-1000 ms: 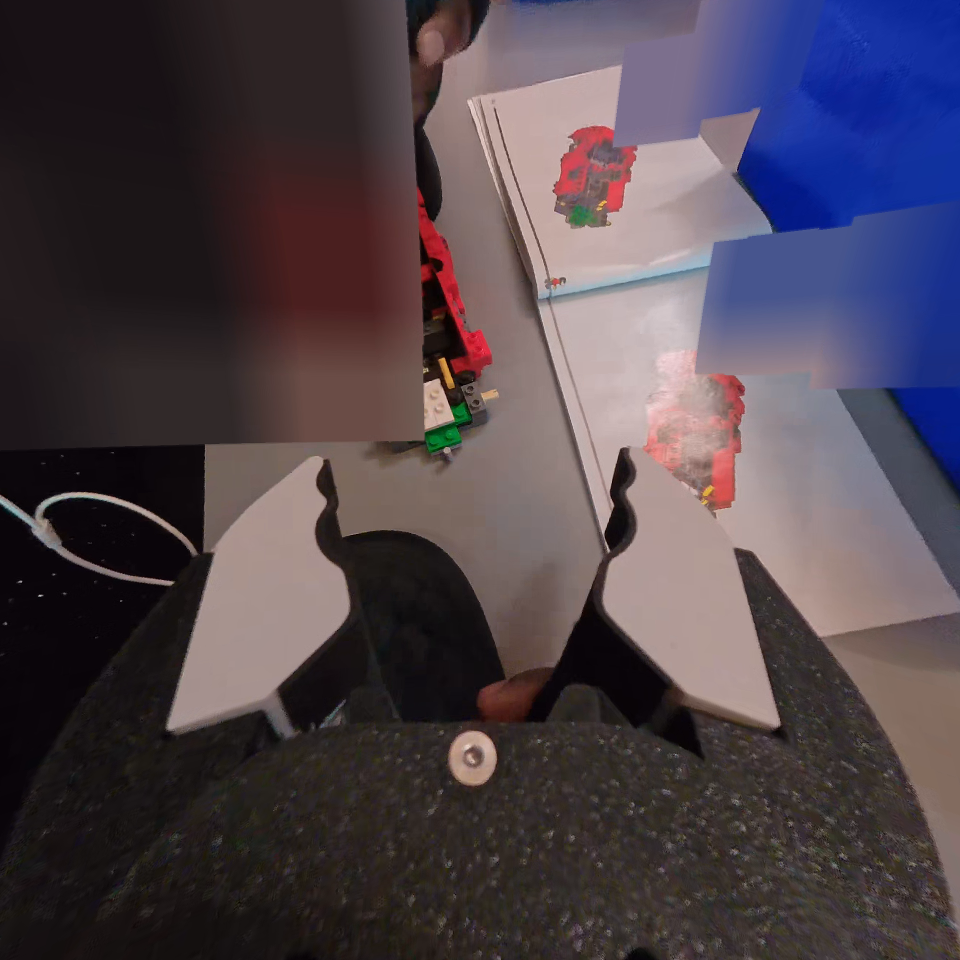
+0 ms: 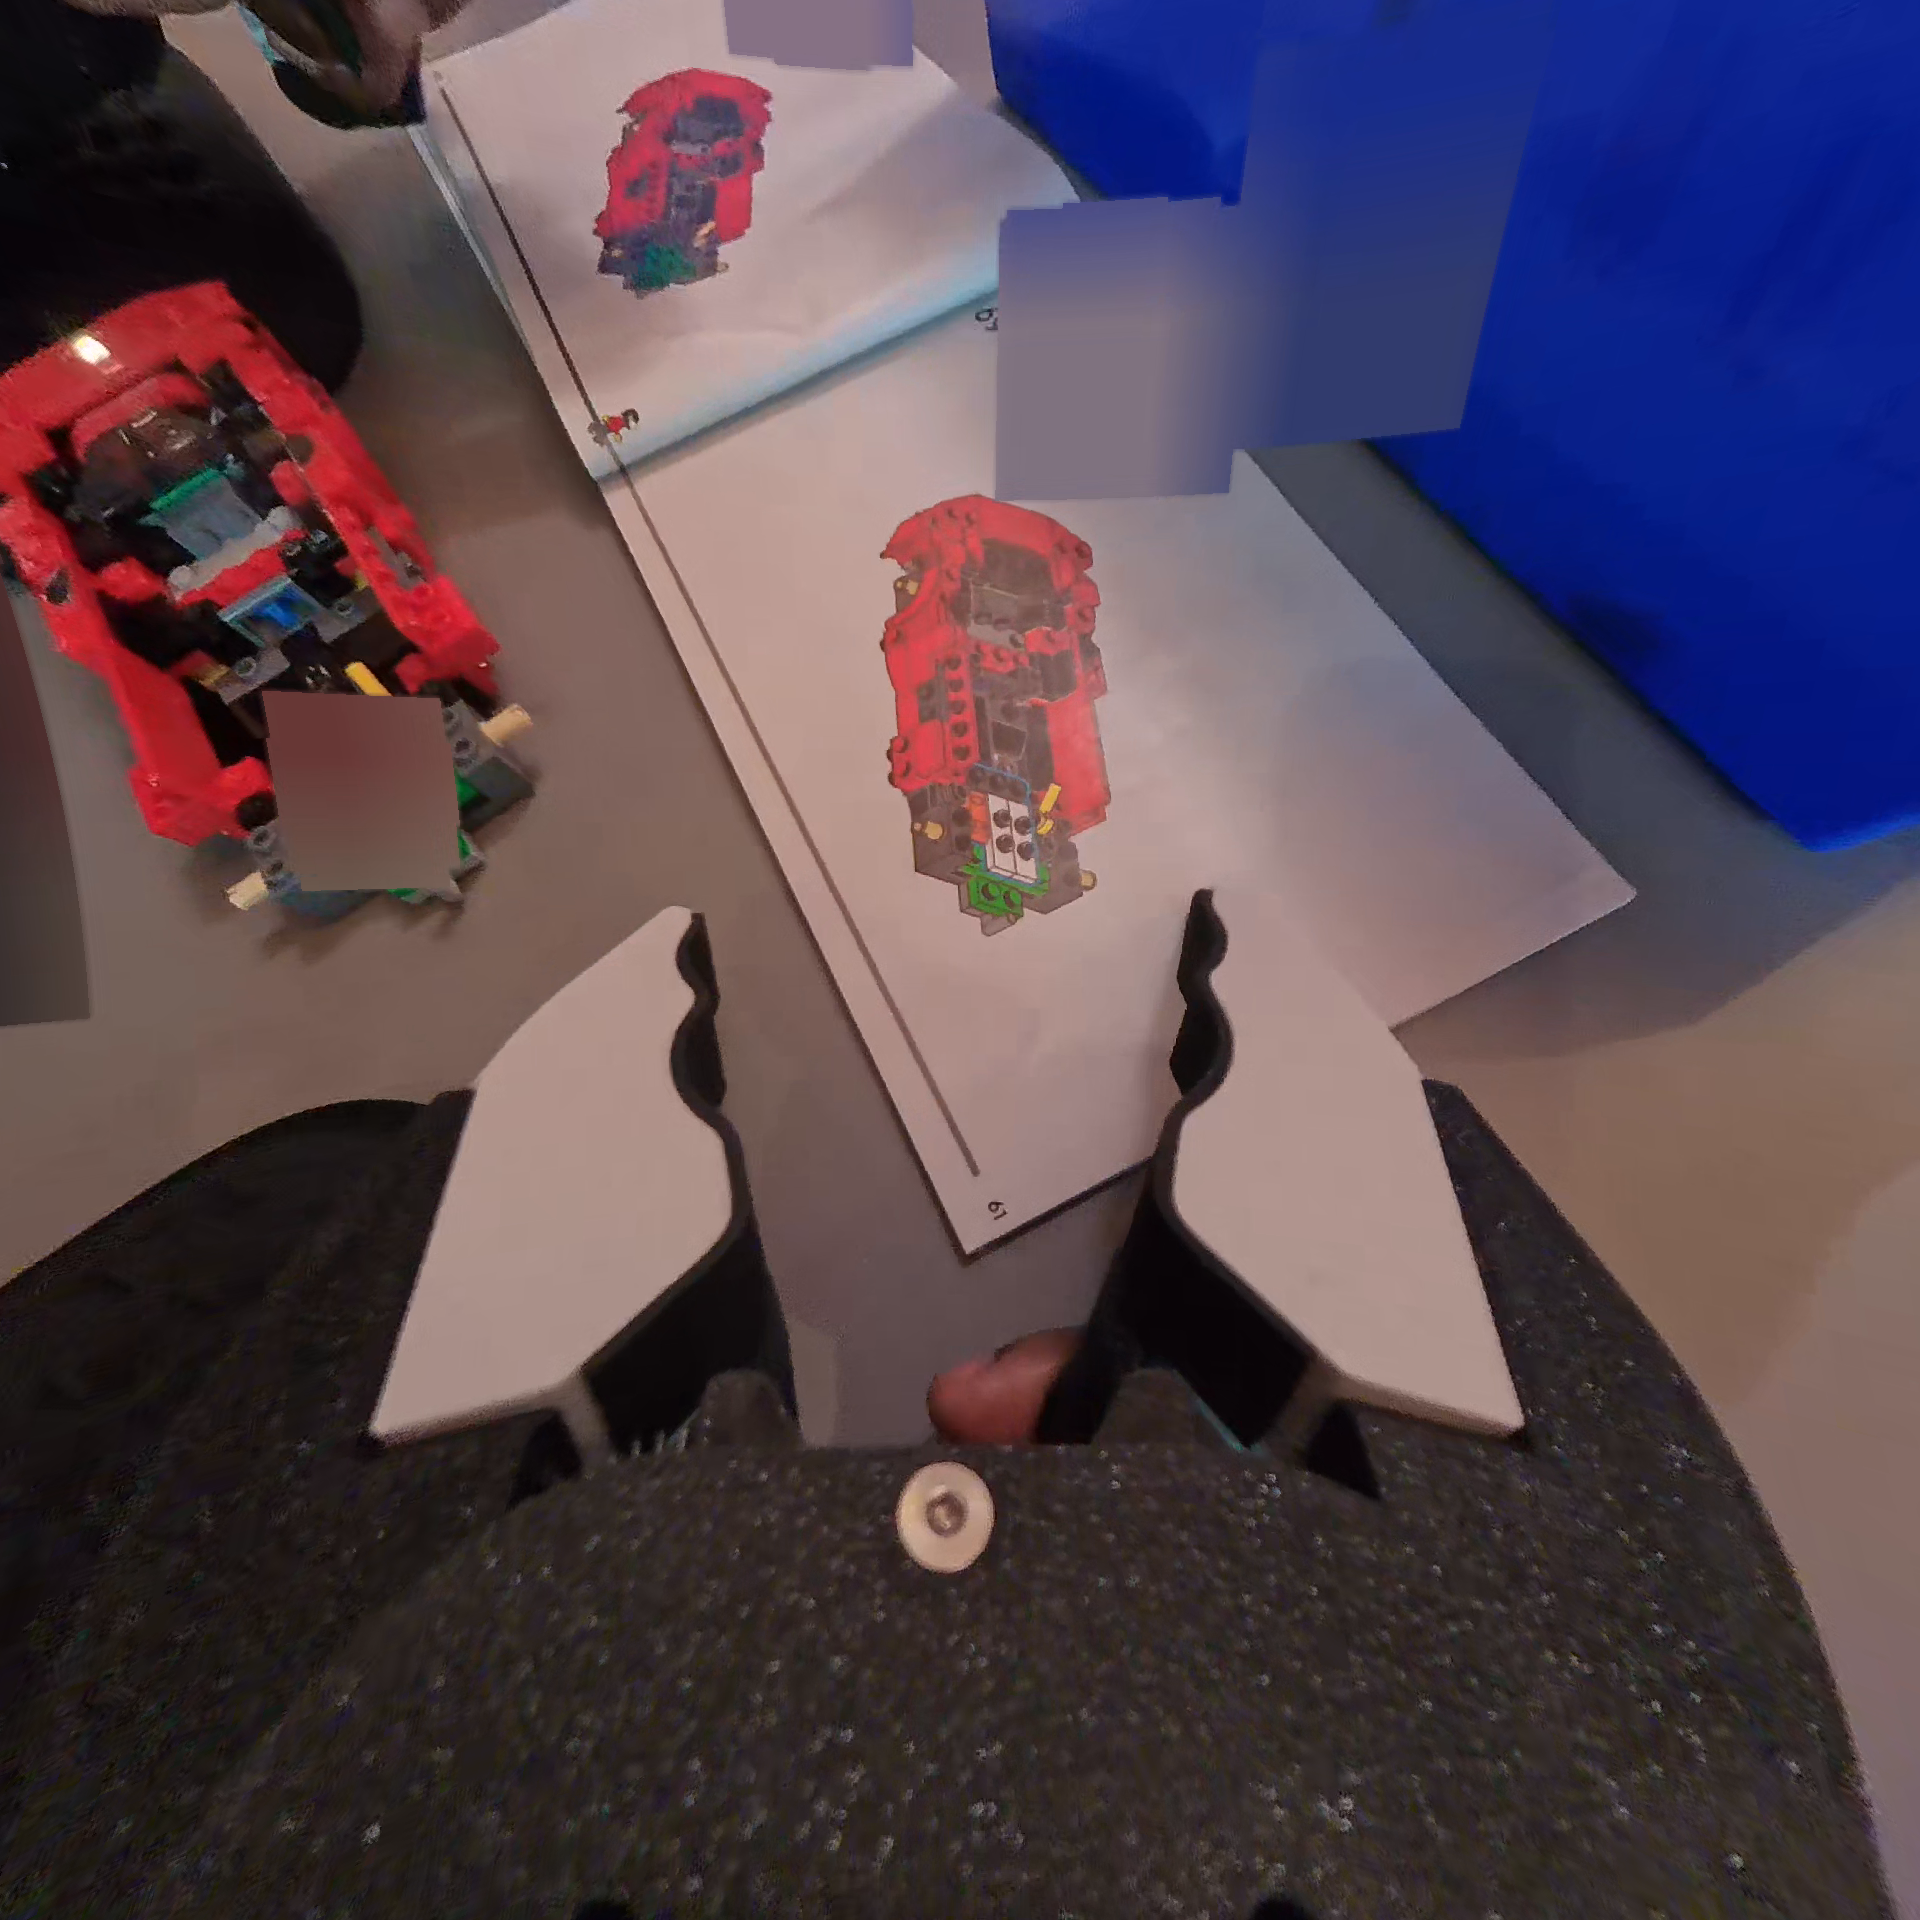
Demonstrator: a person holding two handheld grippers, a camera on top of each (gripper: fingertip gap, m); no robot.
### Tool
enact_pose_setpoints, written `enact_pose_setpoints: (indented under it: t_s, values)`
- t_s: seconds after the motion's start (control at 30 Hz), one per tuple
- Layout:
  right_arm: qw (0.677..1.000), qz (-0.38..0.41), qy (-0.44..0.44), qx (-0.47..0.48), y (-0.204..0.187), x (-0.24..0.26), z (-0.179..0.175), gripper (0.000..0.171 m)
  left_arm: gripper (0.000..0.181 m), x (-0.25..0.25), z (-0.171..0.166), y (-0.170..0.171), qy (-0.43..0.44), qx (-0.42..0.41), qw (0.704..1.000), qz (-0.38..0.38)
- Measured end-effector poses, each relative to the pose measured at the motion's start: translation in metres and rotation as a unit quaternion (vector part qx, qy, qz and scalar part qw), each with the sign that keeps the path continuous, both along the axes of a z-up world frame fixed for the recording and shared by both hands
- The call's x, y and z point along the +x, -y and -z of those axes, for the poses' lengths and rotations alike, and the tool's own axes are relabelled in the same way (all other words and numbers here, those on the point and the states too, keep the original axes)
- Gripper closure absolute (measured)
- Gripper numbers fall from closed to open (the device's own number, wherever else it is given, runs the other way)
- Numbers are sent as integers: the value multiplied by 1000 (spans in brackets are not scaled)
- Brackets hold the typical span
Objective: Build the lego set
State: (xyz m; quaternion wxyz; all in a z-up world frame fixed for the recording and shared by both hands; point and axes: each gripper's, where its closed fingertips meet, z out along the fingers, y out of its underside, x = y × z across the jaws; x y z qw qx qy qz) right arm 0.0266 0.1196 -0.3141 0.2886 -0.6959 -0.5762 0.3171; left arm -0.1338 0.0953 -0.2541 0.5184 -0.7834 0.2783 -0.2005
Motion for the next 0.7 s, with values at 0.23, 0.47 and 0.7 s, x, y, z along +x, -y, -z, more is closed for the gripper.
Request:
enact_pose_setpoints:
  t_s: [0.23,0.47,0.7]
  values:
    - [1000,6,-10,-22,-1,0,-2,90,169,1,17,1,-10,-34,999,15]
    - [999,9,-14,-31,-2,1,-3,101,169,4,29,5,-30,-63,997,26]
    - [999,-14,-47,-19,5,-10,-19,112,170,3,28,5,-22,-64,997,25]
